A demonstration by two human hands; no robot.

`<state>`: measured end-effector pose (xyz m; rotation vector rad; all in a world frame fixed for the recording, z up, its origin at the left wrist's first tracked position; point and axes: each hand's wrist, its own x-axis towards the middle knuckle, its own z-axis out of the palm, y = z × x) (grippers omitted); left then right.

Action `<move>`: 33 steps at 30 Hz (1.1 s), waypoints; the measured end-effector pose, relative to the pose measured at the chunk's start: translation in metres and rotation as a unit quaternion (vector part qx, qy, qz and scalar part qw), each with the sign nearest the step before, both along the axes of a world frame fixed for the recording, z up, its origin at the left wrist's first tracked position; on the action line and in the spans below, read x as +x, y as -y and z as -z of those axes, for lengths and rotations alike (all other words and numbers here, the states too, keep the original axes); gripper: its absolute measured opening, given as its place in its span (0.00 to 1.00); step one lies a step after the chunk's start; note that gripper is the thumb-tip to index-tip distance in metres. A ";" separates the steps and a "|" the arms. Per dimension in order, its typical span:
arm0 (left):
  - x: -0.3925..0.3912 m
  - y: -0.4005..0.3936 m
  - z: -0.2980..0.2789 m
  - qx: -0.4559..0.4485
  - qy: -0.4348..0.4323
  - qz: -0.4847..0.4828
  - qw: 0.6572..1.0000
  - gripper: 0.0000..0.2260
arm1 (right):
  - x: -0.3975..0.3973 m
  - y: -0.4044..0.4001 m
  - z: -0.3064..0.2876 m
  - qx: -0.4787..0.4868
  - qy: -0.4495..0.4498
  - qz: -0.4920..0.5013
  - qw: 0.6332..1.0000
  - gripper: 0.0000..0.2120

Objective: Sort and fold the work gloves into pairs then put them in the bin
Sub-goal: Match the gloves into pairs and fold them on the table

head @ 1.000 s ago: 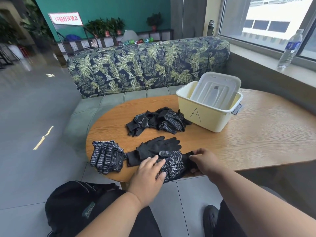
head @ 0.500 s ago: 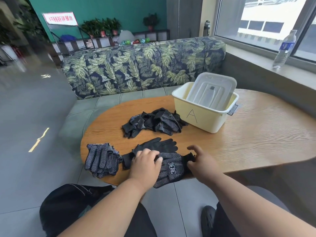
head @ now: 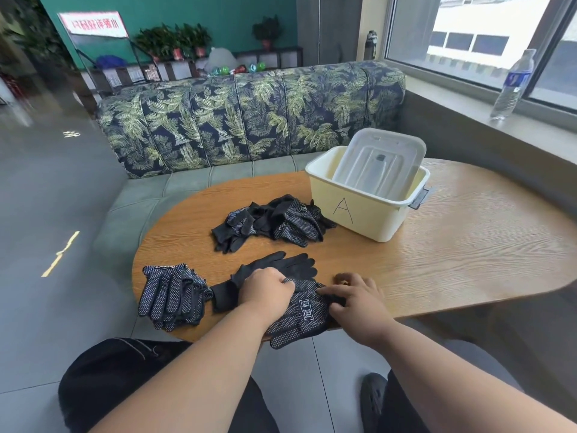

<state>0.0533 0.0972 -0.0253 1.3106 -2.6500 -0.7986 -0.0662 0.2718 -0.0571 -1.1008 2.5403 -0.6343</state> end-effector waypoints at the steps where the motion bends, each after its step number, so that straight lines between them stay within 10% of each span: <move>1: 0.000 0.001 0.002 0.053 -0.032 -0.015 0.998 0.14 | 0.000 0.001 0.000 -0.004 0.007 0.004 1.000 0.21; 6: -0.004 0.005 0.004 0.156 -0.083 -0.051 0.983 0.08 | 0.000 0.000 -0.001 -0.026 0.027 0.015 0.999 0.20; 33: -0.006 -0.005 0.012 0.116 -0.092 -0.071 0.986 0.16 | -0.012 -0.009 0.008 -0.223 0.098 0.170 0.955 0.09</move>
